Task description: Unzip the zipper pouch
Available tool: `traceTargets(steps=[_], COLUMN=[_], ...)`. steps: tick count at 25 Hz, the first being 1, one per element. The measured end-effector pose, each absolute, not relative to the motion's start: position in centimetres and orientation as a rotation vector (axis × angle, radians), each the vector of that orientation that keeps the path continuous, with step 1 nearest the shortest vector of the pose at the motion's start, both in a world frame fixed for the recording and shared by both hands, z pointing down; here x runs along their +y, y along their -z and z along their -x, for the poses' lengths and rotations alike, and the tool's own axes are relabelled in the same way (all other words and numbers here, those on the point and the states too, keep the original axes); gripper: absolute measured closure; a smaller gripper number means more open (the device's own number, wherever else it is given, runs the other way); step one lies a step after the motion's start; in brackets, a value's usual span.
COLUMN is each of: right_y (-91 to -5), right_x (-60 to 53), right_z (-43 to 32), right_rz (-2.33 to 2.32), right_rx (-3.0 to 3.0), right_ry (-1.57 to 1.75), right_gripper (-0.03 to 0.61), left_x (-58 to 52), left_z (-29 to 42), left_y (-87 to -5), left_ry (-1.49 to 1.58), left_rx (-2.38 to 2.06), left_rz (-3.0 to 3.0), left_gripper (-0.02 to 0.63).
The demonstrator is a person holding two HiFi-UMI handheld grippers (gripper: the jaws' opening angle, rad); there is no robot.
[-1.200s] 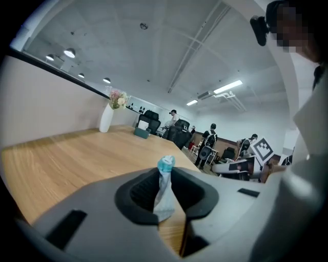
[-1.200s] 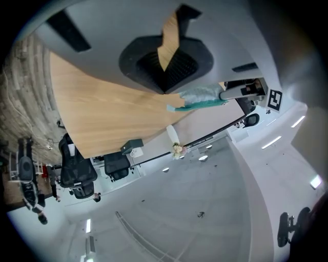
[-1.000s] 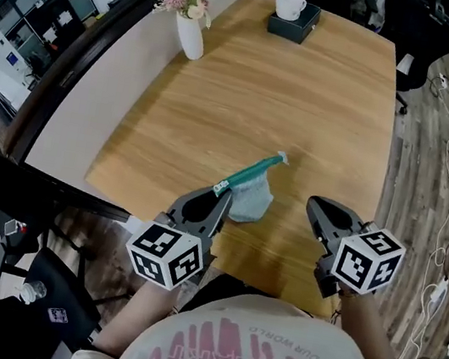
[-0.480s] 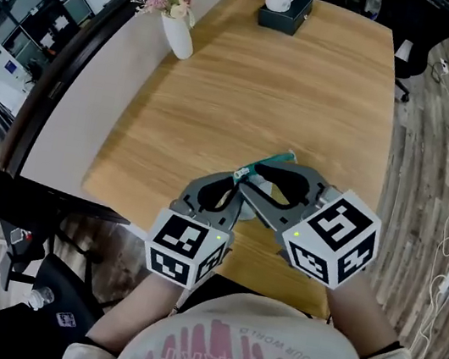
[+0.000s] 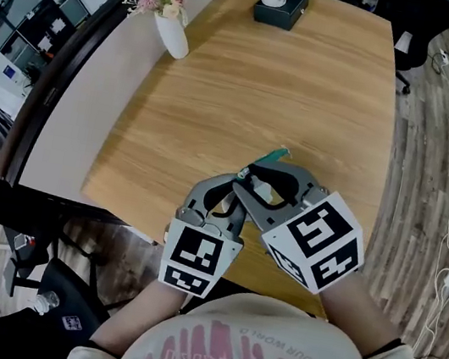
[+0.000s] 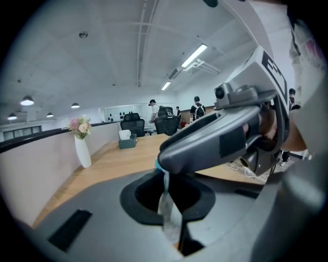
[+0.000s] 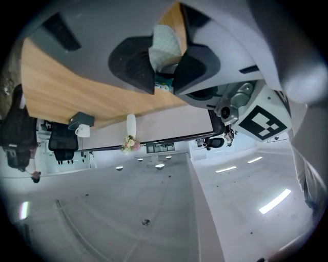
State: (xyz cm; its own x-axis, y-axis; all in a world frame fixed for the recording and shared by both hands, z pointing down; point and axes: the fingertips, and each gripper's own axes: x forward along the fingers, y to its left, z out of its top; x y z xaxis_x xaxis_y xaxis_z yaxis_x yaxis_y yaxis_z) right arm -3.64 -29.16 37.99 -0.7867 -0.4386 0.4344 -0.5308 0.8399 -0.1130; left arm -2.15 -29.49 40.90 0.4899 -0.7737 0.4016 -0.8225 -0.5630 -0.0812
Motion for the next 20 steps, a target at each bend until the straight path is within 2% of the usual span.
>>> traceTargets(steps=[3, 13, 16, 20], right_y=[-38.2, -37.9, -37.9, -38.1], right_x=[-29.1, -28.7, -28.4, -28.3], right_z=[3.5, 2.1, 2.1, 2.3], right_rz=[-0.721, -0.647, -0.66, -0.693], right_rx=[-2.621, -2.701, -2.682, -2.629], right_ry=[-0.353, -0.754, -0.68, -0.577], right_gripper=[0.48, 0.515, 0.51, 0.472], left_x=[-29.4, -28.4, -28.3, -28.4], left_z=[2.0, 1.4, 1.3, 1.1], left_y=[-41.0, -40.9, -41.1, -41.2], left_ry=[-0.624, -0.721, -0.794, -0.915], left_rx=[-1.382, -1.336, -1.349, -1.374], left_rz=[-2.624, -2.759, -2.775, -2.797], left_gripper=[0.595, 0.598, 0.597, 0.598])
